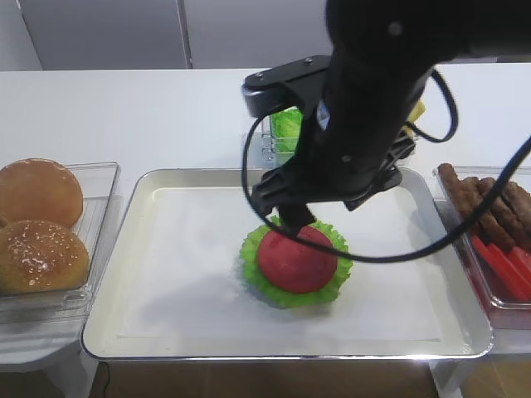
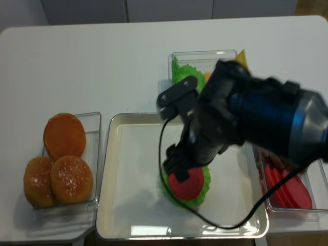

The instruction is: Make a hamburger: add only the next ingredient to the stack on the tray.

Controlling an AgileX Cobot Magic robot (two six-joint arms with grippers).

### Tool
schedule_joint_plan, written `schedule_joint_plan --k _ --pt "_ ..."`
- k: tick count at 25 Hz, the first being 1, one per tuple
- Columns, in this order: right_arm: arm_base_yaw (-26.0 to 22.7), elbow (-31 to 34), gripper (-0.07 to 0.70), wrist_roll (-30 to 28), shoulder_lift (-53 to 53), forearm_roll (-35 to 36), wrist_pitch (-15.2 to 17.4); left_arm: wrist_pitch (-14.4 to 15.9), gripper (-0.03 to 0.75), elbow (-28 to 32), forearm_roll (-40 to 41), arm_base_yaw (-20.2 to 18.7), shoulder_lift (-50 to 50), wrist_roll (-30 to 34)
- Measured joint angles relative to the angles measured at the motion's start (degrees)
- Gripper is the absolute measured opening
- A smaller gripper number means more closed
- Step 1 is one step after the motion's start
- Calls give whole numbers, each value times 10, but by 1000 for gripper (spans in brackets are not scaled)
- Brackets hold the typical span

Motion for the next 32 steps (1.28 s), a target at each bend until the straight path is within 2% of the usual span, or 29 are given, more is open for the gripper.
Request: schedule_joint_plan --k 3,8,13,16,20,25,32 --pt "-66 0 575 -39 -16 40 9 0 216 0 0 0 0 0" --pt "-207 0 569 -107 -49 98 36 0 216 0 0 0 0 0" --pt "-343 1 567 -145 -92 109 72 0 216 0 0 0 0 0" --pt "-400 20 566 -162 -130 109 87 0 216 0 0 0 0 0" --pt "-427 71 566 -169 -194 109 98 0 216 0 0 0 0 0" --pt "-427 140 566 -184 -291 107 118 0 216 0 0 0 0 0" --pt "-427 216 564 -174 -449 101 137 0 216 0 0 0 0 0"
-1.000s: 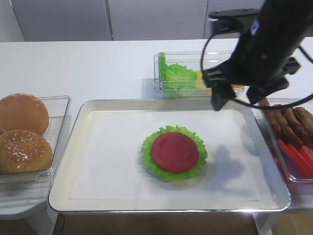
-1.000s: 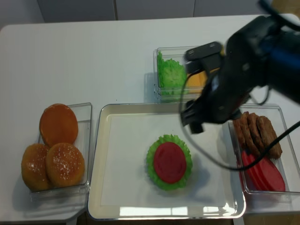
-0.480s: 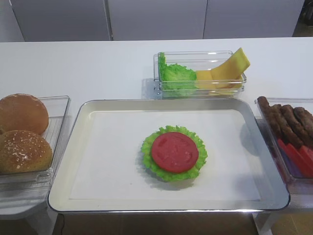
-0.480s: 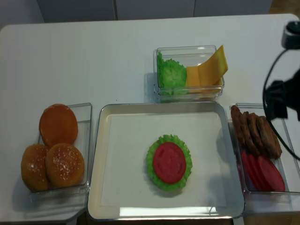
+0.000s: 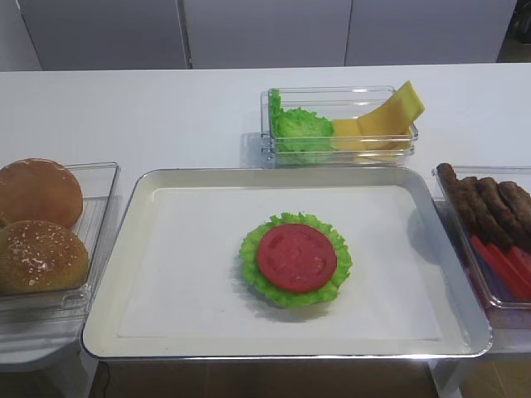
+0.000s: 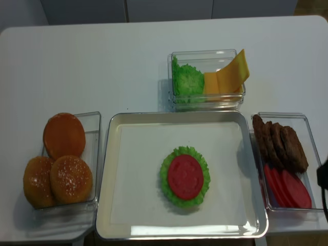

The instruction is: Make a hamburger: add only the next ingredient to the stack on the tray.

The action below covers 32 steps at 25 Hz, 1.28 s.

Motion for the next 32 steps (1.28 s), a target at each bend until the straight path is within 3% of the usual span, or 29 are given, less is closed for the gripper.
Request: schedule_joint_plan --k 10,19,26,32 --pt "0 78 563 13 -224 0 46 0 216 0 0 0 0 0" --pt "0 109 547 15 -395 0 55 0 216 0 0 0 0 0" --pt "0 136 546 15 -484 0 58 0 216 0 0 0 0 0" --pt "0 171 545 15 -492 -1 60 0 216 0 0 0 0 0"
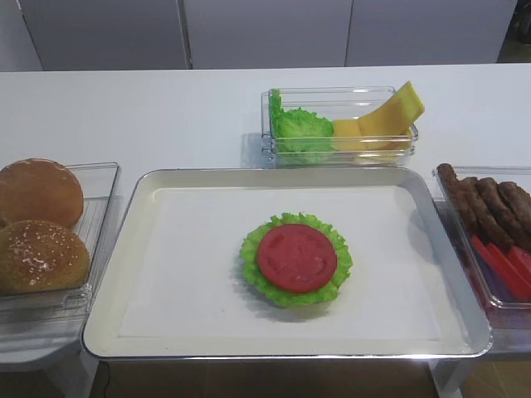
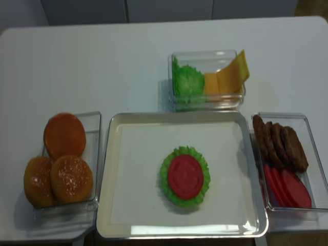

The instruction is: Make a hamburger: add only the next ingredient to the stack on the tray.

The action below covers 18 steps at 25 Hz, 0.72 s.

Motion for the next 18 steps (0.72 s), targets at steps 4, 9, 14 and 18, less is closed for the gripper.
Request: schedule_joint_plan --k 4,9,14,18 --pt "0 8 545 0 0 -11 -27 0 216 0 0 0 0 0" --pt "0 27 545 0 0 -25 -72 0 216 0 0 0 0 0" --pt "0 31 545 -1 0 -25 -78 0 216 0 0 0 0 0" --pt "0 32 545 -1 0 -26 -78 0 216 0 0 0 0 0"
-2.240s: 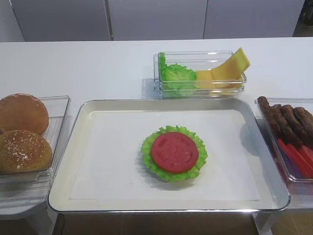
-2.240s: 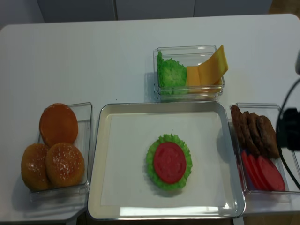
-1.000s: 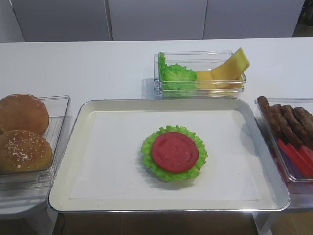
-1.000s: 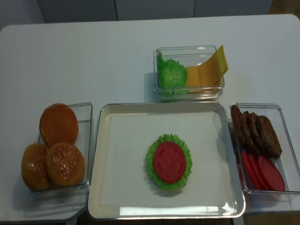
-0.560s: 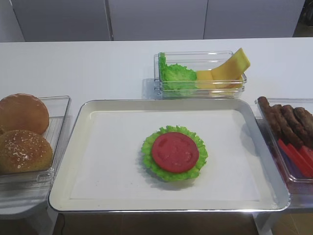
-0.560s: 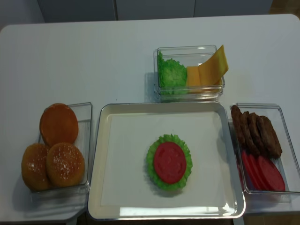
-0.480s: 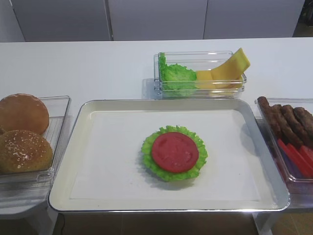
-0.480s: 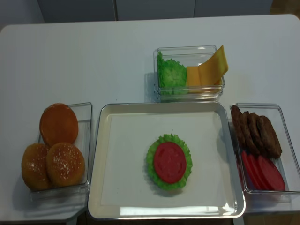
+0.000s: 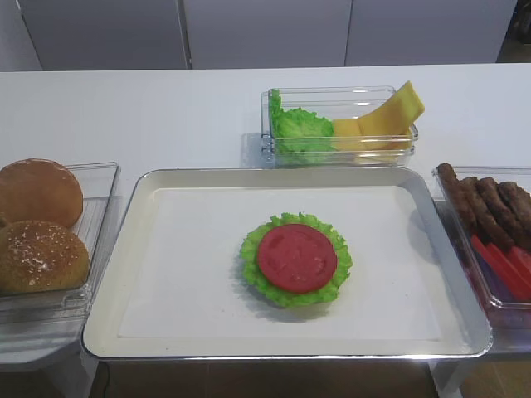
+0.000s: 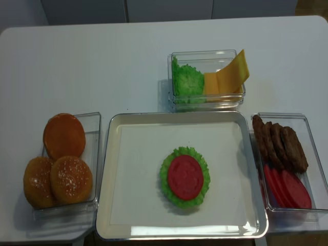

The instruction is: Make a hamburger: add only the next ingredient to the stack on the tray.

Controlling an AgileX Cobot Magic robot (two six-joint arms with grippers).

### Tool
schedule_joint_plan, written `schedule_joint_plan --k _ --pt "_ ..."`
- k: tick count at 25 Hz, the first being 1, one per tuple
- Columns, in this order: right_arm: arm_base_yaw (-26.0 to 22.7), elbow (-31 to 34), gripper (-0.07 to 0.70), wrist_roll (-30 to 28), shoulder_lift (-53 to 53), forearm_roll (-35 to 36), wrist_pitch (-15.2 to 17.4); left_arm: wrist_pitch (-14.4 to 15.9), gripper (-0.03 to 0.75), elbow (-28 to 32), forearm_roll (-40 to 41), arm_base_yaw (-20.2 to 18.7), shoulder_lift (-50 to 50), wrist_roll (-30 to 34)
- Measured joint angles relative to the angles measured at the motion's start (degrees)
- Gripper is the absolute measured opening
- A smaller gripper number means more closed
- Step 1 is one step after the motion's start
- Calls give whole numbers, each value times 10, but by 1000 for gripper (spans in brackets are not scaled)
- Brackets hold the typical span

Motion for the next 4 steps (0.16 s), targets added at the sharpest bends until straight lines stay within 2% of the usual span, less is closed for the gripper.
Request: schedule_joint_plan --k 4 --pt "0 0 545 0 0 -4 0 0 216 0 0 0 0 0"
